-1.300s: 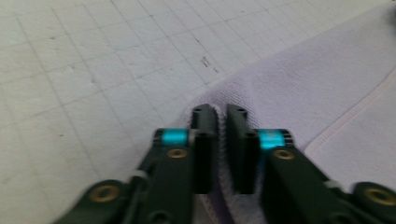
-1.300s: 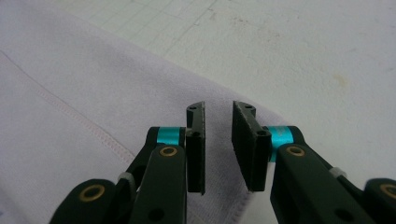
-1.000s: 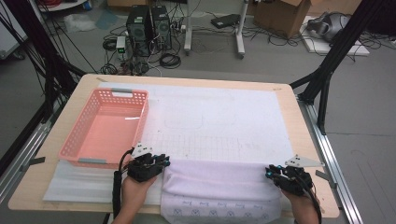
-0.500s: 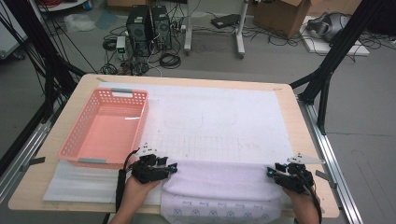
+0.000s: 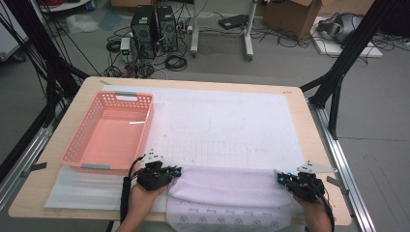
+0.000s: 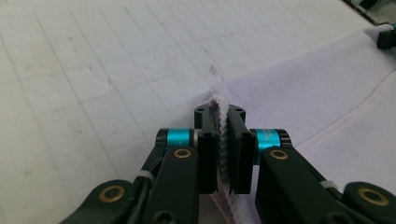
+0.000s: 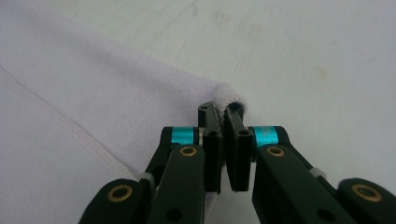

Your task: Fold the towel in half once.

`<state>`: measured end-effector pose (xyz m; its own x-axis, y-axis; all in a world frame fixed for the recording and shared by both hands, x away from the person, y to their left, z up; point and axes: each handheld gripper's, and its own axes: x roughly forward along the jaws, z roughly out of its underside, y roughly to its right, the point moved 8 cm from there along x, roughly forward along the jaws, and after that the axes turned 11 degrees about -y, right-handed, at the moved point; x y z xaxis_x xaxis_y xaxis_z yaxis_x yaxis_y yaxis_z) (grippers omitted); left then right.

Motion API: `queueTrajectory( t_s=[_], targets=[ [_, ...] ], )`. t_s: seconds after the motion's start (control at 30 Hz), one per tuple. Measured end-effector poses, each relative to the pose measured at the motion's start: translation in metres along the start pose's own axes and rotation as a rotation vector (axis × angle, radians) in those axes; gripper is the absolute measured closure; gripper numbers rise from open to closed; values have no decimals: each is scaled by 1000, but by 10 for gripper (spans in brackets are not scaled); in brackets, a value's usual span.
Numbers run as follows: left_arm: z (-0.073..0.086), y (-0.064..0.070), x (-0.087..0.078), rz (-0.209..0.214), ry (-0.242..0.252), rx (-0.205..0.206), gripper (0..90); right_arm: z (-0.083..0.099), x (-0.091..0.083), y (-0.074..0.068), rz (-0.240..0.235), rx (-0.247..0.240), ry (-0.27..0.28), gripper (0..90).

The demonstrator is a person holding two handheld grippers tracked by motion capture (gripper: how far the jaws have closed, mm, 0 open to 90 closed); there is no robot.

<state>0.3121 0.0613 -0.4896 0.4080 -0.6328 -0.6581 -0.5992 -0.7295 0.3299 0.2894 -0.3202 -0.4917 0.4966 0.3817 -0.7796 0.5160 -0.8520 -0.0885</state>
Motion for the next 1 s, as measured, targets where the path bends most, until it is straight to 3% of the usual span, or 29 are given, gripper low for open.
queueTrajectory(
  t_s=[0.13,0.2,0.33,0.43,0.5,0.87,1.0],
  targets=[
    [-23,-7,-7,-18,39,14,842,-21,-7,8,37,-14,77,870],
    [-38,-15,-9,-26,63,-5,841,-31,-5,13,34,3,86,870],
    [-66,-28,-8,-73,84,21,840,-61,4,25,60,-31,90,869],
    [-84,-38,-4,-79,93,13,839,-80,11,35,79,-47,91,868],
    [-92,-42,-1,-104,92,-13,838,-89,16,41,94,-52,84,868],
    [-104,-46,5,-115,155,-71,838,-108,26,56,108,-15,91,867],
    [-113,-50,11,-125,147,-46,837,-115,27,61,118,1,102,867]
  ],
)
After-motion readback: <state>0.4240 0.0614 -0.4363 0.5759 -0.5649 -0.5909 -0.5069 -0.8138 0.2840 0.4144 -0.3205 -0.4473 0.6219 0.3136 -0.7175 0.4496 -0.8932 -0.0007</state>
